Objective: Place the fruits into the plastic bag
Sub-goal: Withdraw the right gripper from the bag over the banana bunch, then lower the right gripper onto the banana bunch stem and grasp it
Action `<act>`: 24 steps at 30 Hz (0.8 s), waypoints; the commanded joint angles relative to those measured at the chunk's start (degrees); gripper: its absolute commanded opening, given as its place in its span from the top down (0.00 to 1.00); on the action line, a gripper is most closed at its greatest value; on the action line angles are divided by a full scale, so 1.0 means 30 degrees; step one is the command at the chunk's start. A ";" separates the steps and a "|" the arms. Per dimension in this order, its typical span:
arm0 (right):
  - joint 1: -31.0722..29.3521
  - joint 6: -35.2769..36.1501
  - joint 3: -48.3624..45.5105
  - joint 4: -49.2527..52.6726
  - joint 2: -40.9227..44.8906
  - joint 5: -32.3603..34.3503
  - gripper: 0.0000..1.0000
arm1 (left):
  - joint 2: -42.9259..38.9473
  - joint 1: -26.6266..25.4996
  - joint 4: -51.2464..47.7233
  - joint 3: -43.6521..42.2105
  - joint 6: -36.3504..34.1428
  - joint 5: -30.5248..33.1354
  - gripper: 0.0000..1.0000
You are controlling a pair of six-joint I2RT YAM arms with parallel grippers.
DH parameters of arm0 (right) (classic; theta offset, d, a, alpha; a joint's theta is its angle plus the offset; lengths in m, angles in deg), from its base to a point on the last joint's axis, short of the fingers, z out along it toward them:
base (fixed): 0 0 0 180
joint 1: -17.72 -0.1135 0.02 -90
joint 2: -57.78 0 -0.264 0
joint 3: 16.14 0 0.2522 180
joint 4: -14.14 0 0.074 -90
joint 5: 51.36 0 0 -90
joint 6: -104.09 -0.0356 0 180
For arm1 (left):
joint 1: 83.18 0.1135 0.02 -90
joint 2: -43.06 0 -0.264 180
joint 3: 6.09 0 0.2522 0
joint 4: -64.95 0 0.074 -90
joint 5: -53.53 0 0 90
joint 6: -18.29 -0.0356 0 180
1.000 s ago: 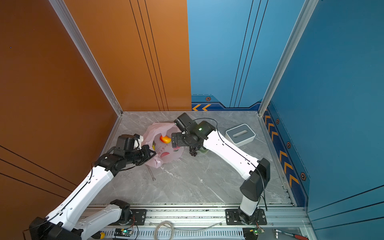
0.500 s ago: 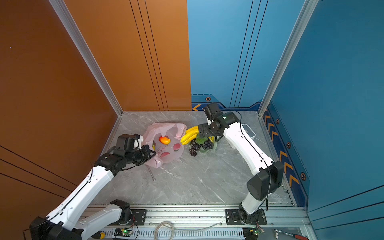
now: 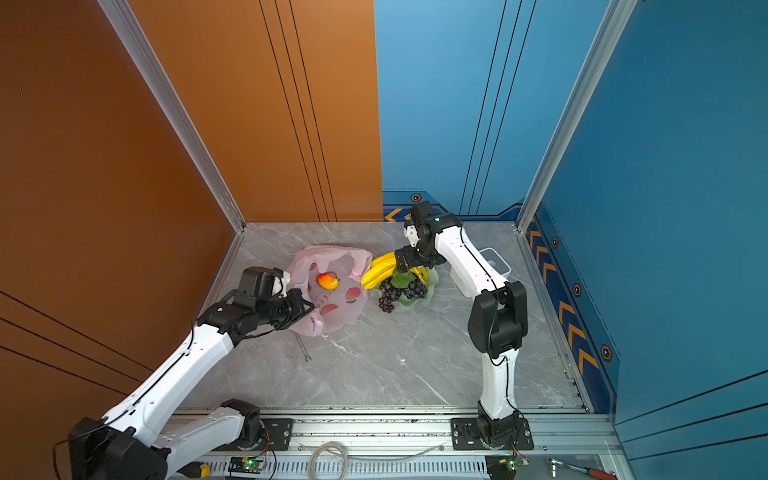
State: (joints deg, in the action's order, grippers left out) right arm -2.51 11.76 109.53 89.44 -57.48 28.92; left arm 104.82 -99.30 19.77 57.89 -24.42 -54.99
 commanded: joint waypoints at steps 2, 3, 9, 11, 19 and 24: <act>0.0703 0.0550 0.1461 0.0380 -0.0950 -0.1597 0.00 | 0.0372 0.0217 0.0085 0.0604 0.0087 -0.0149 1.00; 0.0827 0.0516 0.1628 0.0403 -0.1067 -0.1822 0.00 | 0.0459 0.0224 0.0102 0.0647 0.0087 -0.0099 1.00; 0.1492 0.0899 0.2528 0.0380 -0.2784 -0.3835 0.02 | 0.1084 0.0283 0.0131 0.1045 0.0072 0.0000 1.00; 0.1821 0.0755 0.2734 0.0376 -0.3239 -0.4633 0.04 | 0.1338 0.0276 0.0158 0.1160 0.0058 0.0016 1.00; 0.1927 0.0776 0.2772 0.0237 -0.4104 -0.5839 0.08 | 0.1781 0.0276 0.0278 0.1338 0.0116 0.0058 1.00; 0.1733 0.0718 0.2722 0.0200 -0.4271 -0.5758 0.14 | 0.1739 0.0276 0.0278 0.1279 0.0116 0.0129 1.00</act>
State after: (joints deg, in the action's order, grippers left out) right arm 3.13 13.25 116.40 89.44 -69.30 12.86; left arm 109.89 -98.97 20.36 59.99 -24.20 -54.95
